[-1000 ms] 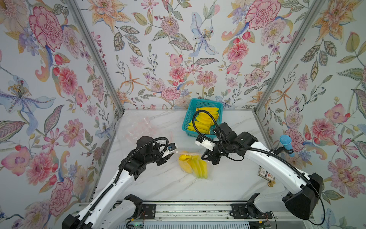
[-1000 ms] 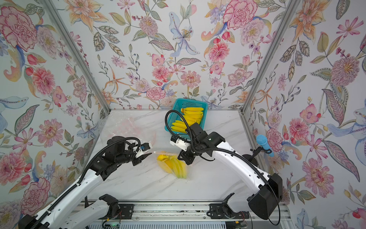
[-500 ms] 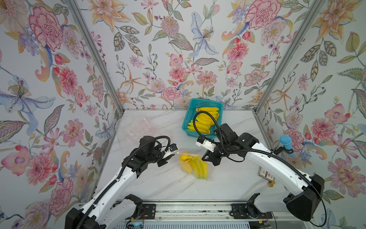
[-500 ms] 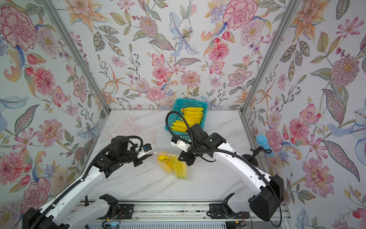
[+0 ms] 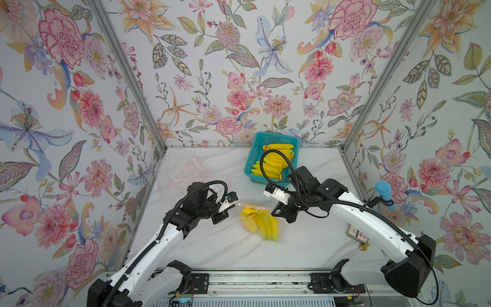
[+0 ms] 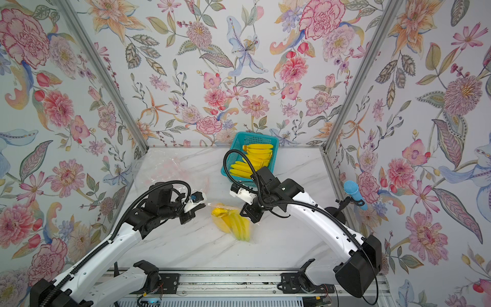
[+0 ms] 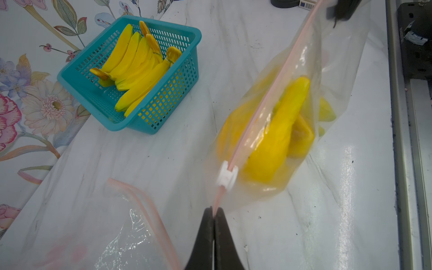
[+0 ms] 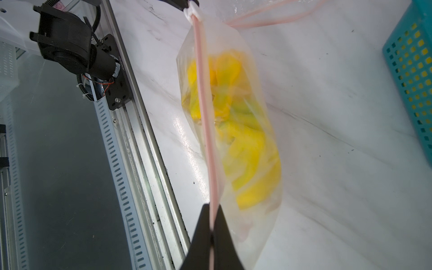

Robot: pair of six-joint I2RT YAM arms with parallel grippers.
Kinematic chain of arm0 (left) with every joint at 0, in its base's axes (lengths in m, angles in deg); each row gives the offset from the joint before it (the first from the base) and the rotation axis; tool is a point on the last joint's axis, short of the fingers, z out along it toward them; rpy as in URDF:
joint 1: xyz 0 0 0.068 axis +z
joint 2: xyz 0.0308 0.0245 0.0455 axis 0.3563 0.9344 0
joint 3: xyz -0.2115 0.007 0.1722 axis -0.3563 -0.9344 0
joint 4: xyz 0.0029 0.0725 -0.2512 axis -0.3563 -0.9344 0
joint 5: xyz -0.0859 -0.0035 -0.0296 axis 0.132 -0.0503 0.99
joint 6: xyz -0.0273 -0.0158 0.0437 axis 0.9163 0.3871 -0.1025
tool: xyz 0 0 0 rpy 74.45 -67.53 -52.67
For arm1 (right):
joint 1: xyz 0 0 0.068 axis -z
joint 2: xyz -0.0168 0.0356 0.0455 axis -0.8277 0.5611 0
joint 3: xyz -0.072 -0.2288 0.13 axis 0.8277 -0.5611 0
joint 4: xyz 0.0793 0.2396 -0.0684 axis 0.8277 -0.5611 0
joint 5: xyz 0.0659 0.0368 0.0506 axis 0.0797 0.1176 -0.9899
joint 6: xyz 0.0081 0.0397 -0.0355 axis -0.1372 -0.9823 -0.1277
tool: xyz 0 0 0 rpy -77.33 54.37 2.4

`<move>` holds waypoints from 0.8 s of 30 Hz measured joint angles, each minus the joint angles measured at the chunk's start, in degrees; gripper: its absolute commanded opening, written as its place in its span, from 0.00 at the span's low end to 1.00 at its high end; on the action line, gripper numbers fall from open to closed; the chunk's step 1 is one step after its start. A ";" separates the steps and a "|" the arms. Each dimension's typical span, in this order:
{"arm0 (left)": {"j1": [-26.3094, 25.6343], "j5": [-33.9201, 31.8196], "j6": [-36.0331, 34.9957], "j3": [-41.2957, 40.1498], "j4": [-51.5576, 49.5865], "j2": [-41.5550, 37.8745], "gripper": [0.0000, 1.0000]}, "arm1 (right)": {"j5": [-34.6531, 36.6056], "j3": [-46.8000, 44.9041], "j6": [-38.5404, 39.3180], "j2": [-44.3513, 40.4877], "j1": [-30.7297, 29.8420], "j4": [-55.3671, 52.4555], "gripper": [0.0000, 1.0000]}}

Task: Open the zip-top bag and take out the banana
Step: Pick up the zipper food storage bag at the center of the board.

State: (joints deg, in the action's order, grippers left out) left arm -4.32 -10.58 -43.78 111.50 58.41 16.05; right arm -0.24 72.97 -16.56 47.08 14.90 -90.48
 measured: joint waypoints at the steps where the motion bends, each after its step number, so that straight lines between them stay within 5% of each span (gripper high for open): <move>1: -0.02 0.15 0.04 0.00 -0.07 -0.15 0.00 | 0.02 -0.07 0.00 -0.11 0.17 0.07 0.06; 4: -0.02 1.36 0.20 0.13 -0.79 -0.63 0.00 | 0.09 -0.46 0.31 -0.90 0.46 0.66 0.40; 10: -0.63 4.37 0.70 5.01 -6.47 -0.26 0.00 | -0.57 -5.01 1.99 -7.19 0.04 11.23 0.58; 14: -1.60 5.44 0.66 8.15 -10.19 0.90 0.00 | -3.04 -9.60 3.65 -10.54 -3.39 22.58 0.57; 24: -3.39 5.73 2.32 10.01 -14.60 1.66 0.00 | -2.19 -9.68 6.08 -1.42 -11.10 36.28 0.52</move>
State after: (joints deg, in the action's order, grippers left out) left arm -7.70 -4.86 -41.46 121.51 43.81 17.71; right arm -2.43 63.29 -10.49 45.66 3.79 -54.20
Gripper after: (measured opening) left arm 0.061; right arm 0.538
